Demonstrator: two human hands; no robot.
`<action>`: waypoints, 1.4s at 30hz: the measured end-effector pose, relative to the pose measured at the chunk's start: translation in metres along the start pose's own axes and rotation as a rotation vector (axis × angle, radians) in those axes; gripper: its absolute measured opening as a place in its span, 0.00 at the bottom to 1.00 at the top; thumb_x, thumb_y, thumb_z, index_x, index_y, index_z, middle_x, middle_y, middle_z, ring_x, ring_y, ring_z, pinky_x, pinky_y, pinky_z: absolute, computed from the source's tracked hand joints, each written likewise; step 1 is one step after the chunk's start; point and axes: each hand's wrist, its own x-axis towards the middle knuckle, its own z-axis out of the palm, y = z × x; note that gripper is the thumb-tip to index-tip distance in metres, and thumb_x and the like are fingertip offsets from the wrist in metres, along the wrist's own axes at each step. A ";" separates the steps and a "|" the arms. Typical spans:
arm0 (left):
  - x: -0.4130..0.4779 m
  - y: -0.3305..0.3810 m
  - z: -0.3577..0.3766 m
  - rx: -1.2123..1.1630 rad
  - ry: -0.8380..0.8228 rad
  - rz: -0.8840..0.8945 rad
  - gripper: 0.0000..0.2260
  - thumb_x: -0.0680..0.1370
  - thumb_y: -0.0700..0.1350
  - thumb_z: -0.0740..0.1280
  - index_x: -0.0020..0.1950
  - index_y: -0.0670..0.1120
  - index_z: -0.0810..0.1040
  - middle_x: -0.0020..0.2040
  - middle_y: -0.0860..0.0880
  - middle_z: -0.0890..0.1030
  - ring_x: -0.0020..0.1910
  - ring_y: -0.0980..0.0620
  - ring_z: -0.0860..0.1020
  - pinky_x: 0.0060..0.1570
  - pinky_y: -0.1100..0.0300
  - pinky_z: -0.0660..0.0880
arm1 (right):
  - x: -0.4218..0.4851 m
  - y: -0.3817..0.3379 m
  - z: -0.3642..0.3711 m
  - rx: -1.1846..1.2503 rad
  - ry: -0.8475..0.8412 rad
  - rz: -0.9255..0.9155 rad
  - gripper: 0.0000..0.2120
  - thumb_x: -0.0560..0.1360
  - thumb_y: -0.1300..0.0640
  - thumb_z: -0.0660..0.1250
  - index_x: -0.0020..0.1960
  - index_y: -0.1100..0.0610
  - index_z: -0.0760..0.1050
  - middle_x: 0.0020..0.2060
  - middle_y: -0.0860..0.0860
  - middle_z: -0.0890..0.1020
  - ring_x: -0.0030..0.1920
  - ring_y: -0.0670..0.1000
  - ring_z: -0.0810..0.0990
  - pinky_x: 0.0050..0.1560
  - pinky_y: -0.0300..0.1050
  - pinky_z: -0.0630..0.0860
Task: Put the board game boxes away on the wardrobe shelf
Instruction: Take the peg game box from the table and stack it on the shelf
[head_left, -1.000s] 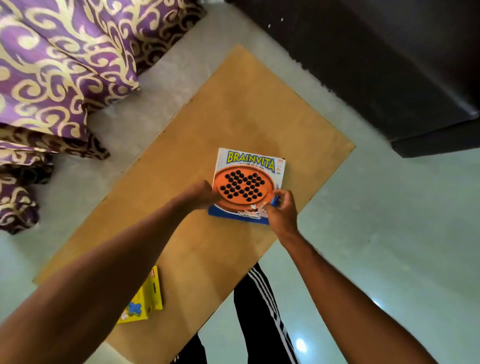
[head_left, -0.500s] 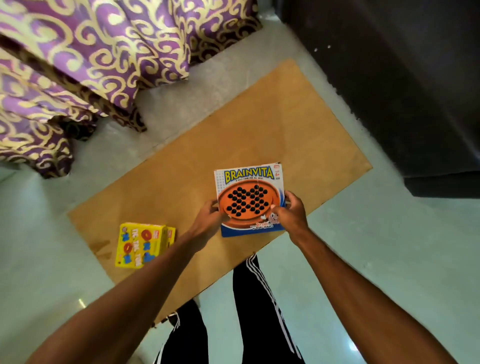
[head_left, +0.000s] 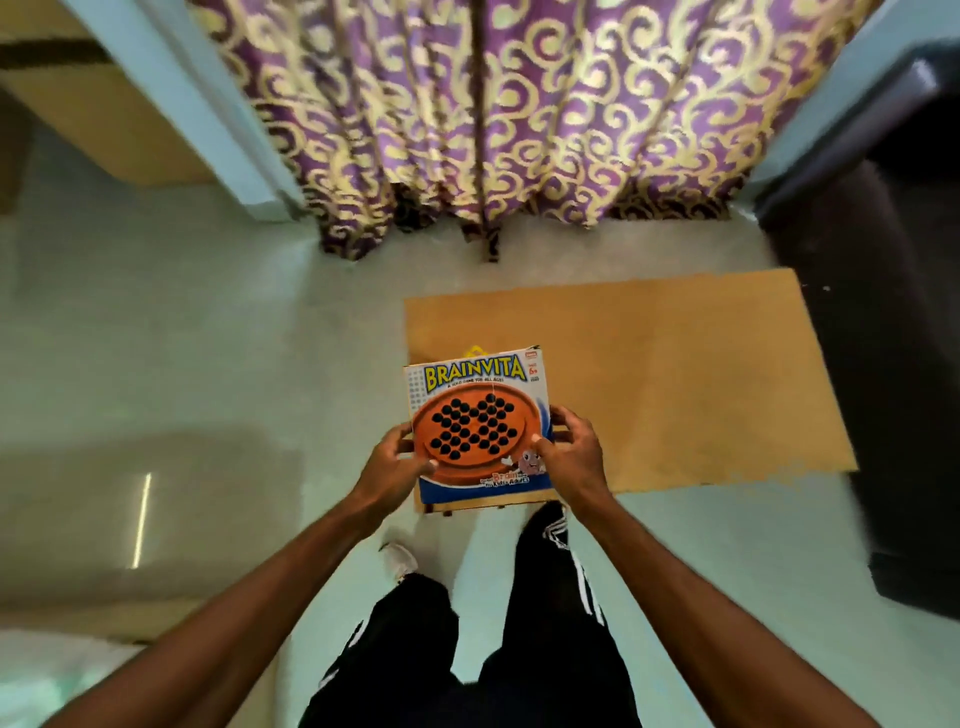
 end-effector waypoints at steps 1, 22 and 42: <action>-0.012 -0.011 -0.022 -0.018 0.023 0.010 0.26 0.74 0.36 0.68 0.71 0.48 0.68 0.59 0.48 0.79 0.56 0.50 0.78 0.41 0.61 0.74 | -0.011 -0.007 0.018 -0.033 -0.020 -0.037 0.28 0.73 0.59 0.73 0.71 0.54 0.69 0.61 0.52 0.75 0.57 0.52 0.79 0.45 0.55 0.84; -0.118 -0.143 -0.420 -0.527 0.912 0.132 0.19 0.73 0.36 0.72 0.62 0.47 0.75 0.50 0.47 0.82 0.50 0.47 0.82 0.48 0.45 0.82 | -0.112 -0.221 0.459 -0.392 -0.632 -0.551 0.21 0.72 0.61 0.72 0.64 0.53 0.77 0.56 0.50 0.78 0.49 0.49 0.82 0.45 0.50 0.84; -0.064 -0.125 -0.784 -0.867 1.295 0.080 0.17 0.71 0.34 0.74 0.52 0.53 0.77 0.44 0.43 0.83 0.44 0.39 0.83 0.43 0.36 0.81 | -0.096 -0.452 0.881 -0.520 -1.030 -0.872 0.22 0.73 0.61 0.72 0.66 0.58 0.75 0.57 0.53 0.81 0.48 0.48 0.83 0.45 0.41 0.82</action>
